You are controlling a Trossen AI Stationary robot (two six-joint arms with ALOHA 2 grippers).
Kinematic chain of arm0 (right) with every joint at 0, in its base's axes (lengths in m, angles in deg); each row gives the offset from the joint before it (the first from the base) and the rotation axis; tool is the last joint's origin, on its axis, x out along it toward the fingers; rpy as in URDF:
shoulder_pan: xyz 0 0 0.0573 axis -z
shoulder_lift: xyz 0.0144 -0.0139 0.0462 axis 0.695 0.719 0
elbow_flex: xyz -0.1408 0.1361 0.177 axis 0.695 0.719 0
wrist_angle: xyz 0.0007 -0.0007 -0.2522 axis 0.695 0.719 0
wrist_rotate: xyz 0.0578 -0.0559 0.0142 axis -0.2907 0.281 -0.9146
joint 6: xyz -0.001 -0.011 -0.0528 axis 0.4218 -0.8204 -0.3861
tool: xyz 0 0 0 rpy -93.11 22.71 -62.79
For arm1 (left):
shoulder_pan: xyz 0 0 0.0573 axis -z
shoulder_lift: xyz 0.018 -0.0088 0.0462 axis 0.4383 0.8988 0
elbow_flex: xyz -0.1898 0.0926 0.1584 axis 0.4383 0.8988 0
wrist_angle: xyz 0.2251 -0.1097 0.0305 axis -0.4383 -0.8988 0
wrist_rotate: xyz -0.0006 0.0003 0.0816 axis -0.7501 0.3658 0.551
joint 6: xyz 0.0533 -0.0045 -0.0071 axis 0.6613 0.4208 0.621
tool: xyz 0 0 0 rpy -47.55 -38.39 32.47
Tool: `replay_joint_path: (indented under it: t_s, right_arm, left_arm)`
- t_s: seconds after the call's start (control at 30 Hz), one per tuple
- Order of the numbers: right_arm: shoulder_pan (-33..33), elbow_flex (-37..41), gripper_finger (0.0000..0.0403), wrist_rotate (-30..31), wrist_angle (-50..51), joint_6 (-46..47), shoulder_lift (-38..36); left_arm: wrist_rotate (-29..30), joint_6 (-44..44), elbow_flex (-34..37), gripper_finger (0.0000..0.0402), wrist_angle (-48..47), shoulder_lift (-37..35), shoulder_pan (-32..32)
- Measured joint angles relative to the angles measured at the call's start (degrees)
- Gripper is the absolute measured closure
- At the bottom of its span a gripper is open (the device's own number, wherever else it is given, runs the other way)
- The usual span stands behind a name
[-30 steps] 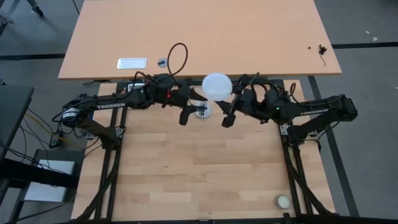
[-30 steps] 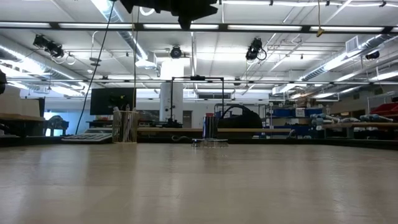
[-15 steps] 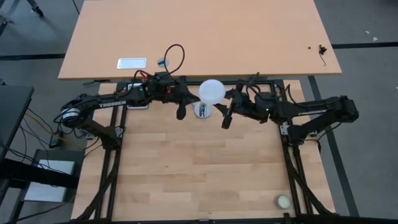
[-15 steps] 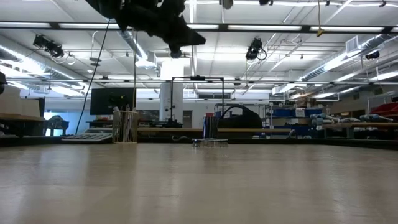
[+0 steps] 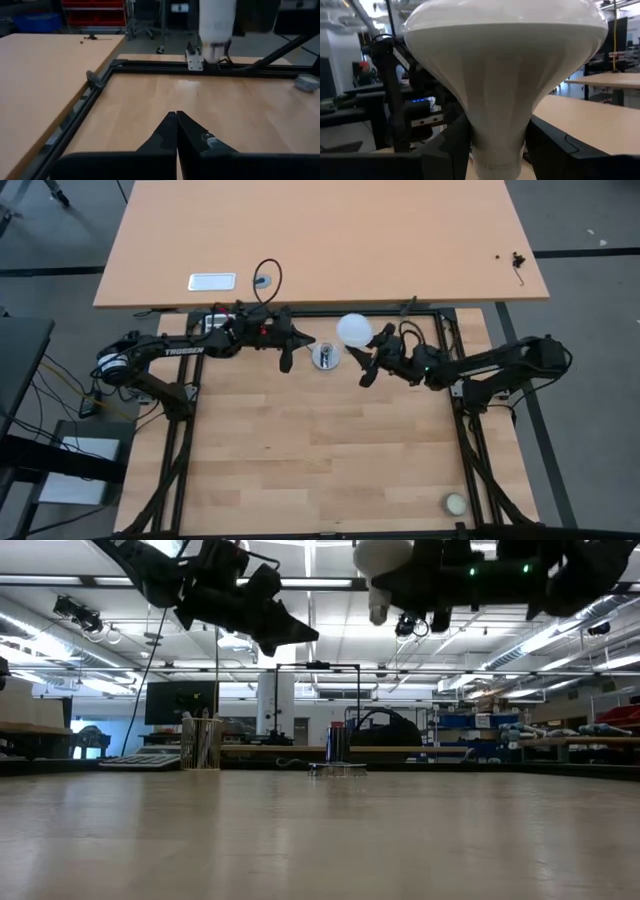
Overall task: Screw lightbulb
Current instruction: Insert the white lightbulb on the silver lamp
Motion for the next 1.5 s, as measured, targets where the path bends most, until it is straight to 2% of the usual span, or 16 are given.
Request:
replay_joint_path:
  t_s: [0.17, 0.37, 0.63, 0.8, 0.93, 1.23, 1.4, 1.5]
  right_arm:
    - [-0.1, 0.1, 0.0232, 1.9, -7.3, -0.7, 7.7]
    - [0.8, -1.6, 0.0232, 3.1, -9.0, -1.2, 12.9]
    - [0.7, -1.6, 0.0231, 3.2, -10.1, -1.4, 12.4]
    - [0.7, -1.6, 0.0231, 3.6, -9.7, -1.8, 11.7]
    - [0.7, -1.6, 0.0231, 3.7, -9.3, -1.8, 11.3]
    - [0.1, -1.6, 0.0231, 3.7, -8.7, -1.4, 11.3]
    - [-1.2, -1.6, 0.0231, 3.7, -8.3, -1.4, 11.3]
    - [-2.2, -1.6, 0.0231, 3.7, -8.3, -1.9, 11.3]
  left_arm:
    - [4.3, 1.6, 2.7, 0.0401, 0.4, 1.0, -2.0]
    - [4.1, 1.6, 3.3, 0.0401, 5.0, 7.9, -3.7]
    - [2.5, 2.7, -2.6, 0.0401, 5.4, 19.9, -5.8]
    - [0.1, 2.8, -7.1, 0.0401, 2.6, 24.2, -6.7]
    - [-5.2, 5.0, -10.0, 0.0401, -3.1, 25.6, -6.6]
    - [-8.8, 8.9, -11.2, 0.0401, -10.5, 26.2, -4.4]
    - [-8.8, 11.1, -11.2, 0.0401, -13.5, 26.1, -0.6]
    - [-5.7, 12.0, -10.5, 0.0401, -13.5, 26.1, 1.6]
